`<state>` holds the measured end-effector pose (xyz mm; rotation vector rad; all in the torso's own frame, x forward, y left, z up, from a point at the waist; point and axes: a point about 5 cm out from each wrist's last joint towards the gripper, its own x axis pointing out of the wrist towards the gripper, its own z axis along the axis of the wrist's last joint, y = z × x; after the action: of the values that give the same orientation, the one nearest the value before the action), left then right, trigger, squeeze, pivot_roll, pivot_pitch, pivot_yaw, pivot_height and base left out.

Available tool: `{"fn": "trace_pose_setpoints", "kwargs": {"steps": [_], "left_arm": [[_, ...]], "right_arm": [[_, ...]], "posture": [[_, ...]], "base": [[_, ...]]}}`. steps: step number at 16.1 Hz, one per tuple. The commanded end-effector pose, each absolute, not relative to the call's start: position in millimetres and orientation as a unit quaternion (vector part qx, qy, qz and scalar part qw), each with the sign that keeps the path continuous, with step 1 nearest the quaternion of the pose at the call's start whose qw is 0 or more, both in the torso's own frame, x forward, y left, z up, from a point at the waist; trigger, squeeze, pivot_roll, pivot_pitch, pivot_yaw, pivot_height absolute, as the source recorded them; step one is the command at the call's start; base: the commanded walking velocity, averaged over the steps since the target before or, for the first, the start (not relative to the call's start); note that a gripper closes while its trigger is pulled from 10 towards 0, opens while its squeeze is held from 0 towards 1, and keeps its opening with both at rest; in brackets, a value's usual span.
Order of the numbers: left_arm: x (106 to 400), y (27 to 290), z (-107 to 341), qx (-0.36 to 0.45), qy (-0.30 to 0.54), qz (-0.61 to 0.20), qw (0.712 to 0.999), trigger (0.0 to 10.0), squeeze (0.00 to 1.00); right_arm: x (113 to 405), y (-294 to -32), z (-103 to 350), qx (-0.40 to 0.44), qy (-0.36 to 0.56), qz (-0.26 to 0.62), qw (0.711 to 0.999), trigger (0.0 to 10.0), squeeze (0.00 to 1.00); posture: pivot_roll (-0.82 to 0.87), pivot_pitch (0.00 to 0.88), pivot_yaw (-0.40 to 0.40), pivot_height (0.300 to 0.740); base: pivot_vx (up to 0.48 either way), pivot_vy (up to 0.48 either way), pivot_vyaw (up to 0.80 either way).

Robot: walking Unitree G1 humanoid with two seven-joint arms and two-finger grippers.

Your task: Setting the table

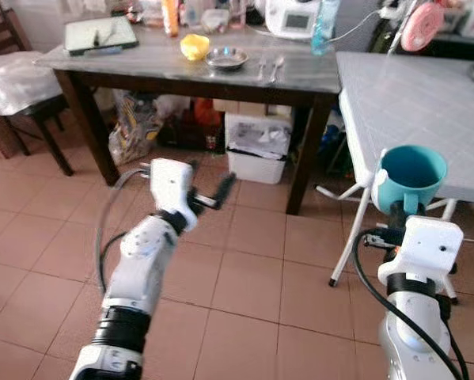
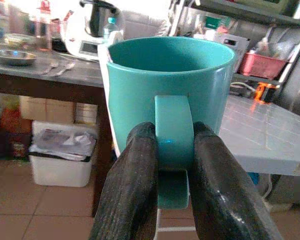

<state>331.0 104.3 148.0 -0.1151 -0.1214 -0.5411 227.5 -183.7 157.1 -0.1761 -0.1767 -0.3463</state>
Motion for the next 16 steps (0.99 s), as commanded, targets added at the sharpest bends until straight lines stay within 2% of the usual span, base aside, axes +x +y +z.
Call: {"fn": "trace_pose_setpoints", "kwargs": {"steps": [1,16], "left_arm": [[331.8,109.7,151.6,-0.050,-0.064,-0.266,0.961,10.0,0.00],[333.3,104.1,150.0,-0.044,-0.057,-0.272,0.959,10.0,0.00]], "right_arm": [[227.2,-184.3,164.0,-0.088,-0.104,-0.176,0.975,10.0,0.00],[227.3,-182.3,164.8,-0.103,-0.109,-0.162,0.975,10.0,0.00]], "posture": [[0.05,0.078,0.007,0.740],[0.04,0.068,0.010,0.740]], "base": [[0.480,0.000,0.00],[0.480,0.000,0.00]]}}
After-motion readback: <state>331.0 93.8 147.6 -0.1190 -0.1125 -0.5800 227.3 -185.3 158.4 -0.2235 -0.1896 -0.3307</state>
